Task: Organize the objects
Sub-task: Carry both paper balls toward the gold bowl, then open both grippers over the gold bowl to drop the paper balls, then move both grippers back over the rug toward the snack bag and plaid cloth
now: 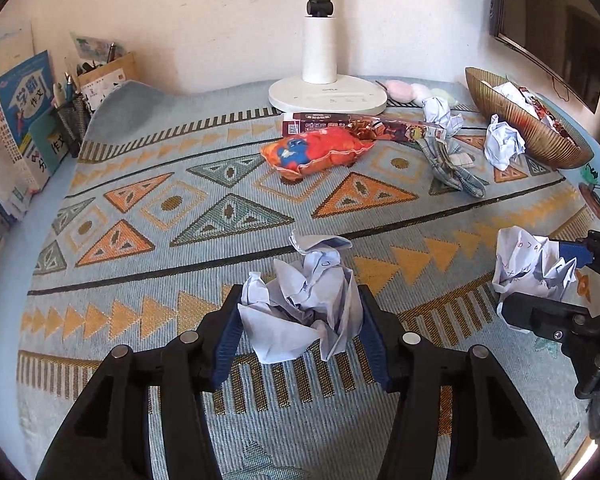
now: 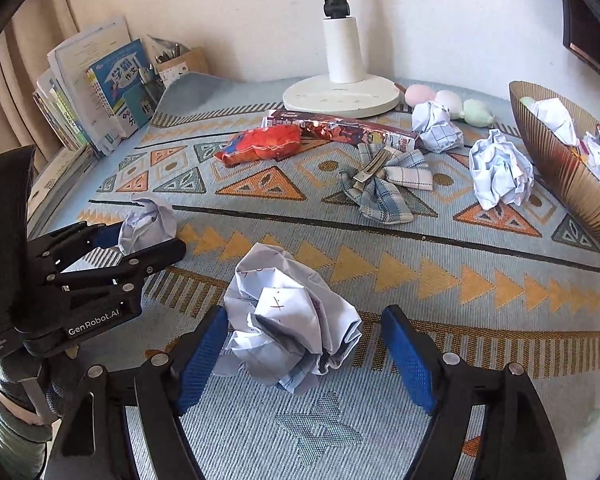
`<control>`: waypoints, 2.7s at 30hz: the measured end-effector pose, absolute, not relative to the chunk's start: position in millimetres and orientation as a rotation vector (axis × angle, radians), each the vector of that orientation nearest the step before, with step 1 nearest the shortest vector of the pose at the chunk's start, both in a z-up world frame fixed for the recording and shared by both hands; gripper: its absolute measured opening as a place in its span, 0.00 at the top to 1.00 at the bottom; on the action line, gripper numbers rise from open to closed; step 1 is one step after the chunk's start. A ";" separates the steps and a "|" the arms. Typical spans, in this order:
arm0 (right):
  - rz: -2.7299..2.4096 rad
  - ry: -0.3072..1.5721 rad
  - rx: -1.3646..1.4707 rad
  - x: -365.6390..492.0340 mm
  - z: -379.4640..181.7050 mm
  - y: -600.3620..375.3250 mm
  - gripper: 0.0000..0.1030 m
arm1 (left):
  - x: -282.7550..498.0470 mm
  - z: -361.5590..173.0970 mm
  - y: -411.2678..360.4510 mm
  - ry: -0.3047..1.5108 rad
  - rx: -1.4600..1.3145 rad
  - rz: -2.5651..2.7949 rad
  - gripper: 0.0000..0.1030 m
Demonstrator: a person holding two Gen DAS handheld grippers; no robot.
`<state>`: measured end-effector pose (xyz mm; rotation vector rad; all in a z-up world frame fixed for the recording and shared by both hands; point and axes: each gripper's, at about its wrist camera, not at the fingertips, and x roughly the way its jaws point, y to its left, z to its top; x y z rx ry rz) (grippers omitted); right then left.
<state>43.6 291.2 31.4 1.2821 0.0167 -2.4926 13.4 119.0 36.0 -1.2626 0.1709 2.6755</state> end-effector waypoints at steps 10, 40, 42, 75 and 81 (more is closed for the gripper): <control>-2.632 0.139 1.174 59.9 39.3 282.5 0.48 | 13.5 34.6 119.1 0.182 -1.264 2.676 0.49; -3.273 -0.582 1.028 -13.4 171.6 579.0 0.47 | -129.0 155.9 383.0 0.091 -0.923 2.286 0.52; -3.273 -0.580 1.095 -24.0 166.5 588.2 0.39 | -136.7 152.5 398.3 0.084 -0.891 2.314 0.36; -2.750 0.011 1.258 13.5 49.3 323.6 0.09 | 1.6 72.0 45.1 -0.113 -1.157 2.838 0.01; -2.801 0.051 1.260 12.5 36.1 319.6 0.09 | -3.0 42.4 47.0 -0.049 -1.233 2.869 0.01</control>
